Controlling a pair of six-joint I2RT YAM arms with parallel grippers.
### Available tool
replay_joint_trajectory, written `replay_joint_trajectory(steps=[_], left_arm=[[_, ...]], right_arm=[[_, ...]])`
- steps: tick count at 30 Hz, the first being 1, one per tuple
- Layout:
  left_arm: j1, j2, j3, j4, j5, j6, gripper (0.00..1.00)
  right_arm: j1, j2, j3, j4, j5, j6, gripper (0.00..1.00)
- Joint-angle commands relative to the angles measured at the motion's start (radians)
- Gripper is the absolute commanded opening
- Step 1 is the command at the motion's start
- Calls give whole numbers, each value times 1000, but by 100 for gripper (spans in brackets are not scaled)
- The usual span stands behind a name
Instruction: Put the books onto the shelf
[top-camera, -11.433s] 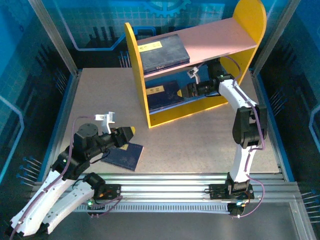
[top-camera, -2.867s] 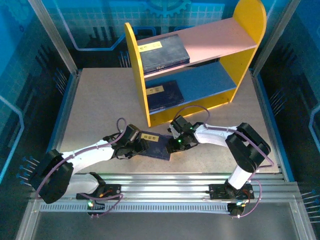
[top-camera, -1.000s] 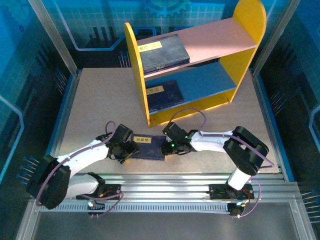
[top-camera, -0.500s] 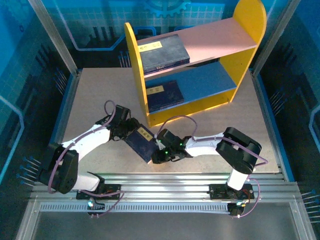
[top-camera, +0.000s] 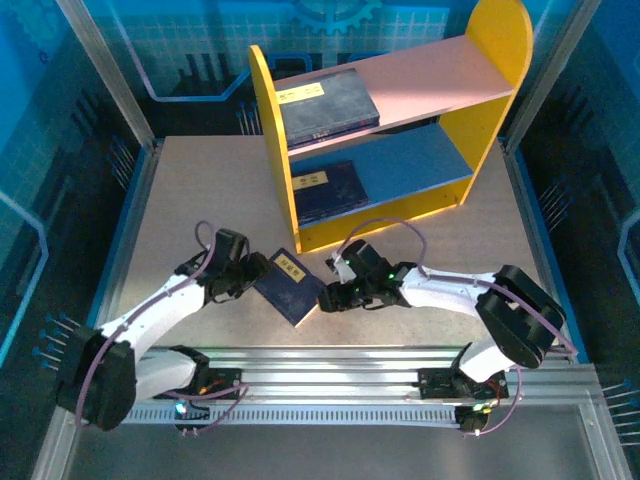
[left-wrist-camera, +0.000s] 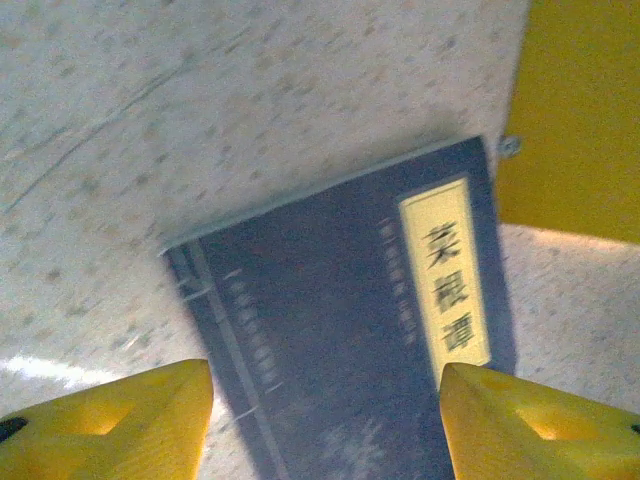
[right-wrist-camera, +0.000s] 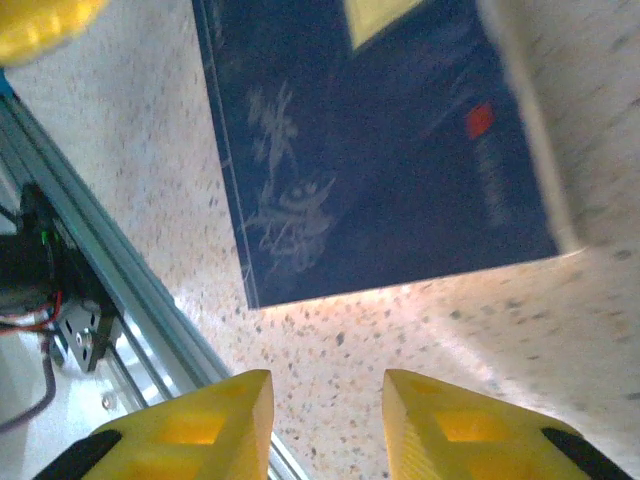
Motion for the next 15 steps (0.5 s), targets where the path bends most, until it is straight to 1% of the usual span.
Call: replay_joint_trajectory(steps=[1,4,6,9,11,15], left_arm=[[-22,-75,-50,-45,1,-73,63],[-54,-102,-62,-68,-10,-98,63],[-78,-103,-65,-69,-13,-111,63],[-109,-85,-64,-63,-27,-124,63],[-125,-65,-66,-51,-29,-134,63],[-151,-32,-65,-43,-35,-142,63]], right_arm=[[-50,7,57,-94,19,-104,40],[-71,67,106,-103,29,-152,43],[-77,102,123,-77,51,-165,44],[-81,157,133,-40,69,-177,44],[-82,193,170,-19,80,-184,44],[-81,225,173,29,92,-184,44]])
